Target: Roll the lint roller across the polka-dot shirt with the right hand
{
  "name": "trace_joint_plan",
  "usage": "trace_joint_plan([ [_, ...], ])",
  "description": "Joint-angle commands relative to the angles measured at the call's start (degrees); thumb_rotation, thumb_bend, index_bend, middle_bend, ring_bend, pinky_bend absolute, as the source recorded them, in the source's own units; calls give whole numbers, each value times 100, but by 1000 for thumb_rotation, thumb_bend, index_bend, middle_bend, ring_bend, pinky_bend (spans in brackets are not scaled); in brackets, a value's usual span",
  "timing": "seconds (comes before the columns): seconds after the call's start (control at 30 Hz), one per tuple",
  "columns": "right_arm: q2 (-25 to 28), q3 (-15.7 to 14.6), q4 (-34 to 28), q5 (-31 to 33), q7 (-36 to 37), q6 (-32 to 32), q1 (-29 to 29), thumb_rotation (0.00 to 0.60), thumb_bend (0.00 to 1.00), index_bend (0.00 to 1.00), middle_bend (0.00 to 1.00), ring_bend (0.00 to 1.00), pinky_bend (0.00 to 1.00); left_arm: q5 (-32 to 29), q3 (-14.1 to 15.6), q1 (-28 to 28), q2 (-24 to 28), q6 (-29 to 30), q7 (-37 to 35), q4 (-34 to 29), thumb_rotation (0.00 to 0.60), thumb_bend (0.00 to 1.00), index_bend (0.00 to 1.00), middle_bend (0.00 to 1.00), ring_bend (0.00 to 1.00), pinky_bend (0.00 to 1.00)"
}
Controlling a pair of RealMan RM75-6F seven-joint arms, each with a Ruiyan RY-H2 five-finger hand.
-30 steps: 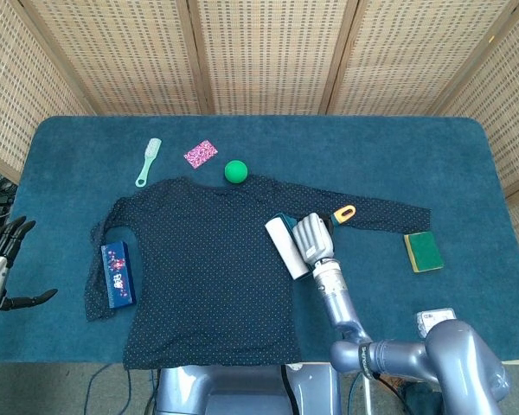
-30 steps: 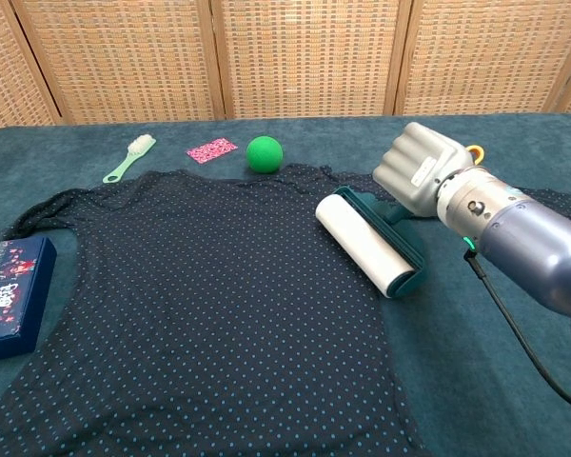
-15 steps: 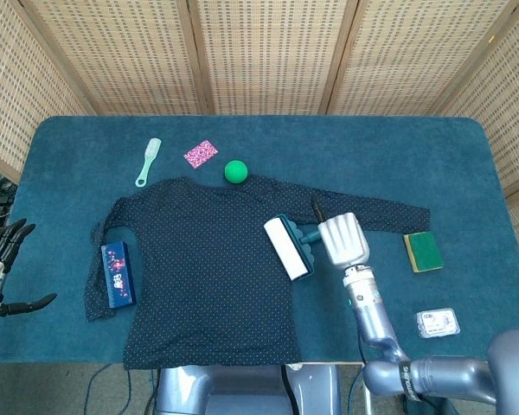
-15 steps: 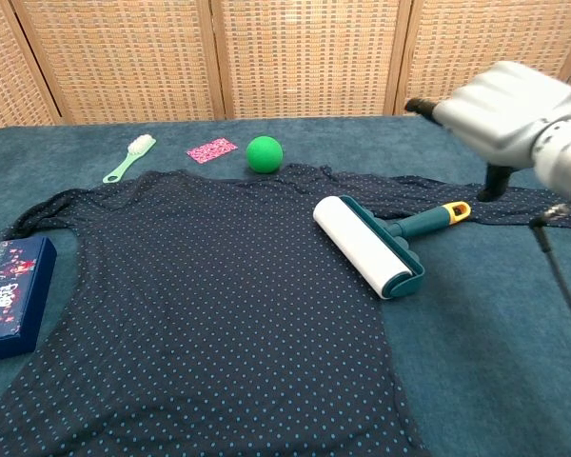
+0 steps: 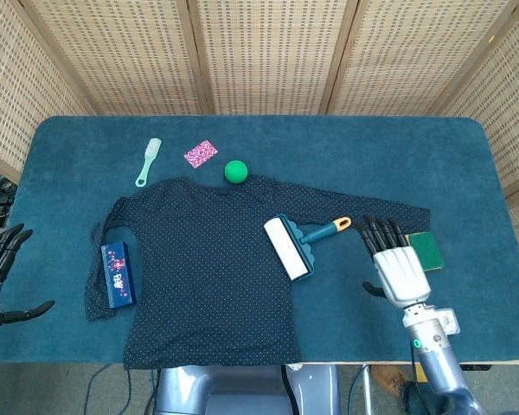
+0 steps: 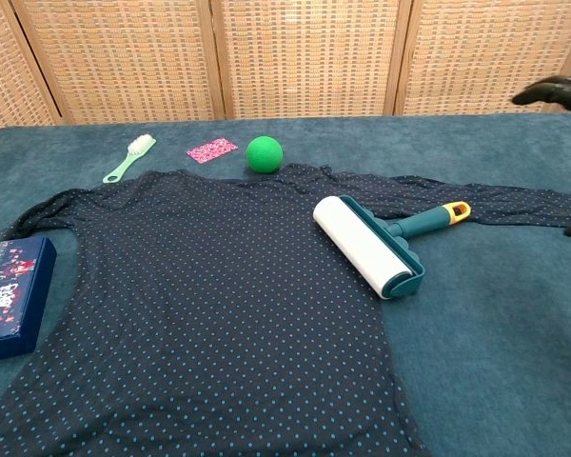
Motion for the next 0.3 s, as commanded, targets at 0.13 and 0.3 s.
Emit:
trace_joint_plan([
  [0.13, -166, -167, 893, -593, 656, 356, -669, 600, 0, 0, 0, 0, 0, 64, 27, 39, 1, 67, -43, 22, 600, 0, 0, 0, 0, 0],
  [0.3, -162, -82, 1053, -652, 655, 364, -816, 600, 0, 0, 0, 0, 0, 65, 30, 39, 3, 64, -52, 25, 600, 0, 0, 0, 0, 0],
])
